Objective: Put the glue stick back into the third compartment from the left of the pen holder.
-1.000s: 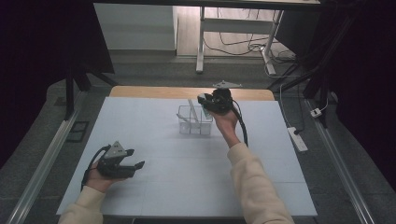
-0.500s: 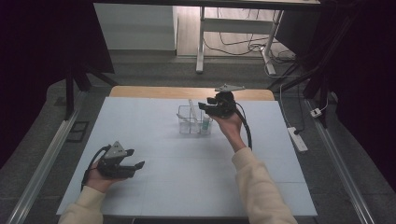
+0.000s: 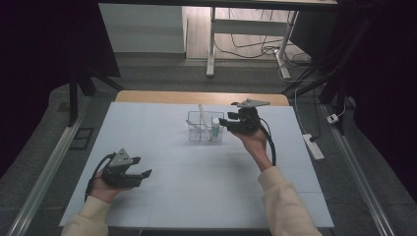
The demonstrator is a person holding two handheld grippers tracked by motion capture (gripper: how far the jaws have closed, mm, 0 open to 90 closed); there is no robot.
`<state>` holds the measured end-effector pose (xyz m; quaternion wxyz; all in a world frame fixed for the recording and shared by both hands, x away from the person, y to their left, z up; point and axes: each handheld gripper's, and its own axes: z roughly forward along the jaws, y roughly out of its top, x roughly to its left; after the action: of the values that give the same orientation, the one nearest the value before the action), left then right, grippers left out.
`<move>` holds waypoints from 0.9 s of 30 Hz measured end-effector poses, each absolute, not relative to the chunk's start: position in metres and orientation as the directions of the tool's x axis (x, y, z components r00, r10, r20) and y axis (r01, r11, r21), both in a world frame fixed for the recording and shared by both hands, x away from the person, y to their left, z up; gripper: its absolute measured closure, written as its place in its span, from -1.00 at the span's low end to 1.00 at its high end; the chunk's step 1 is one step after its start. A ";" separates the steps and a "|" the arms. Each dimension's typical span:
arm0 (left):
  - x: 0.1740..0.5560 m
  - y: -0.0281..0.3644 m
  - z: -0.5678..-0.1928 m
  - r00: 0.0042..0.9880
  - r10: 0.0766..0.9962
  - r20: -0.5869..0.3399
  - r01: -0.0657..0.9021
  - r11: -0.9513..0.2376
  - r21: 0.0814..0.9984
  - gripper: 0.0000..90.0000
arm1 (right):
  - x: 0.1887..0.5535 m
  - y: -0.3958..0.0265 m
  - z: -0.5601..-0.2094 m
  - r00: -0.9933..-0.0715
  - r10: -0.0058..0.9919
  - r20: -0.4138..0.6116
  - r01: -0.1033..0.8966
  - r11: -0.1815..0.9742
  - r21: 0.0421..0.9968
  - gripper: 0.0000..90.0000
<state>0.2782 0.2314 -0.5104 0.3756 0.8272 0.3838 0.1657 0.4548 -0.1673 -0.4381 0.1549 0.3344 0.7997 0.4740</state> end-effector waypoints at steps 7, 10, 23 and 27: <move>0.278 0.231 -0.510 0.650 0.760 -0.012 0.511 -0.425 0.747 -0.25 | 0.439 -0.183 -0.440 -0.736 0.673 0.072 0.382 0.325 0.865 0.07; 0.278 0.231 -0.510 0.649 0.761 -0.013 0.512 -0.424 0.747 -0.25 | 0.430 -0.191 -0.441 -0.742 0.667 0.067 0.374 0.329 0.867 0.07; 0.277 0.229 -0.510 0.648 0.761 -0.013 0.511 -0.423 0.748 -0.26 | 0.393 -0.233 -0.456 -0.737 0.675 0.043 0.375 0.355 0.856 0.05; 0.277 0.229 -0.510 0.649 0.761 -0.013 0.511 -0.423 0.748 -0.26 | 0.385 -0.245 -0.461 -0.735 0.677 0.047 0.380 0.353 0.855 0.05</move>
<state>0.2774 0.2289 -0.5096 0.3748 0.8270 0.3846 0.1664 0.3845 -0.2451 -0.4612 0.1595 0.3275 0.8069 0.4649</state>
